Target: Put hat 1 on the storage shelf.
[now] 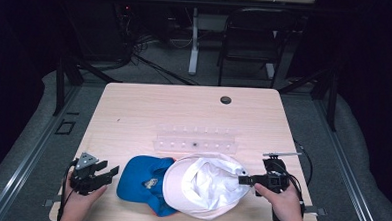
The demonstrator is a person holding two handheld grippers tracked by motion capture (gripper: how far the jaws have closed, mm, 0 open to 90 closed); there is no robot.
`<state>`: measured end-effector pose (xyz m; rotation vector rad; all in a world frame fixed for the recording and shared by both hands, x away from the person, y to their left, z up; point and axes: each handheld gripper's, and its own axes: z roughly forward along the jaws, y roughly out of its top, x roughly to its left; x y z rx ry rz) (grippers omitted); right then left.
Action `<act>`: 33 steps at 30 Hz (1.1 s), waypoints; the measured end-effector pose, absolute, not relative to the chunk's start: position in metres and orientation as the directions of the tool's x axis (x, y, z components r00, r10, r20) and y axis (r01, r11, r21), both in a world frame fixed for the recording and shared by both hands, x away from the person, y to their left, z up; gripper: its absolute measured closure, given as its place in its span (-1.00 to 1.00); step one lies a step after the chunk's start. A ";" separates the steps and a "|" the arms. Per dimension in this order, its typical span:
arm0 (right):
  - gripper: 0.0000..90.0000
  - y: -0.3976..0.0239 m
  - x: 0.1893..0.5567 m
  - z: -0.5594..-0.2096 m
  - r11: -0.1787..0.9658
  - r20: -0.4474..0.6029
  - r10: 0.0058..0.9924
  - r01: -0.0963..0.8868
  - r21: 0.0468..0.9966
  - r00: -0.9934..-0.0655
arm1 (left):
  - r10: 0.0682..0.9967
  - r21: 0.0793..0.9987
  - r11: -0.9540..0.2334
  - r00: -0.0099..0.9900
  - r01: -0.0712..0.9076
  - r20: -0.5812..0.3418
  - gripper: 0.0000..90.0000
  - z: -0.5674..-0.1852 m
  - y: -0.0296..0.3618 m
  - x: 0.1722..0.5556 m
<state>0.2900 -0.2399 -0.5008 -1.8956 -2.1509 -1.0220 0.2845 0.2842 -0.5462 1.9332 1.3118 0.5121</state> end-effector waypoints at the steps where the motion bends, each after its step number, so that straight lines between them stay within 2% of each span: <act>1: 0.25 -0.239 0.291 -0.503 0.000 0.493 0.844 0.918 0.396 -0.212 | 0.914 0.754 -0.211 0.400 0.622 -0.074 0.07 -0.546 0.284 0.285; 5: 0.39 -0.237 0.292 -0.508 -0.009 0.501 0.844 0.929 0.370 -0.191 | 0.913 0.753 -0.213 0.401 0.622 -0.073 0.07 -0.546 0.284 0.285; 11: 0.77 -0.238 0.292 -0.507 -0.006 0.501 0.846 0.938 0.346 -0.180 | 0.913 0.753 -0.216 0.401 0.622 -0.070 0.07 -0.547 0.284 0.285; 23: 0.81 -0.234 0.298 -0.492 0.029 0.522 0.830 0.950 0.310 -0.196 | 0.914 0.754 -0.216 0.399 0.621 -0.067 0.08 -0.546 0.285 0.285; 33: 0.81 -0.239 0.307 -0.477 -0.043 0.689 0.713 0.972 0.233 -0.133 | 0.912 0.755 -0.214 0.403 0.620 -0.072 0.09 -0.547 0.285 0.285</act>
